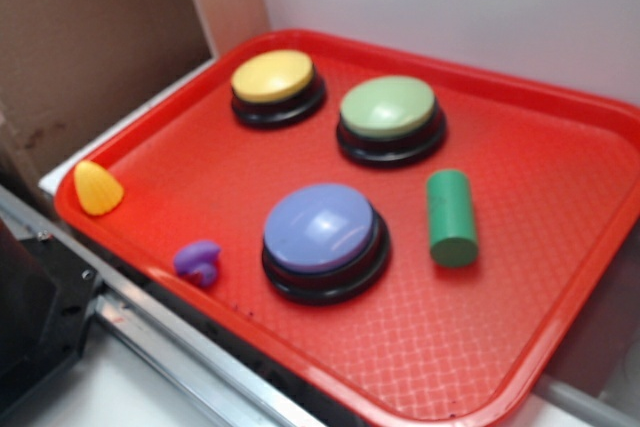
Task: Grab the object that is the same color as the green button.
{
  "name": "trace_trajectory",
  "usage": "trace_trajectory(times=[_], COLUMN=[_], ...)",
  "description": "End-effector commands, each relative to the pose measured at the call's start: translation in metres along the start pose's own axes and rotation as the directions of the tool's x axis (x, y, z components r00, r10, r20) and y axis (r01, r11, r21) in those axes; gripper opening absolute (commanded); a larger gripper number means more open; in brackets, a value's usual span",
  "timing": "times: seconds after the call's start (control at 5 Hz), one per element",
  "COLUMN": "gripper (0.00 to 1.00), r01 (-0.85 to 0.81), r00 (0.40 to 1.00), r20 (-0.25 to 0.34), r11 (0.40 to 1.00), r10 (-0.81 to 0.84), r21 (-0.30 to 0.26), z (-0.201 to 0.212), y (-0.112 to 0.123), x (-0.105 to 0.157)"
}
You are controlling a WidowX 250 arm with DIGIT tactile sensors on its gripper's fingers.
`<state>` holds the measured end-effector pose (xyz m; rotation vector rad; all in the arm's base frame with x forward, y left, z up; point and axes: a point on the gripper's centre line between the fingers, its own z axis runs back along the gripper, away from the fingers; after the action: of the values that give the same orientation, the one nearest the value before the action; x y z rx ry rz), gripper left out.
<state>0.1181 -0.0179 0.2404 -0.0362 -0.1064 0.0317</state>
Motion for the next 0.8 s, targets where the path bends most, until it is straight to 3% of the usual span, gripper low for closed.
trace_trajectory(times=[0.0,0.4,0.6], gripper=[1.00,1.00,1.00], r01=[0.000,0.001,-0.038], r00=[1.000,0.998,0.998], r20=[0.000,0.063,0.046], r11=[1.000,1.000,0.998], r10=[0.000,0.001,0.041], r21=[0.000,-0.020,-0.046], z=[0.000,-0.033,-0.065], y=[0.000,-0.029,-0.058], x=[0.000,0.037,0.067])
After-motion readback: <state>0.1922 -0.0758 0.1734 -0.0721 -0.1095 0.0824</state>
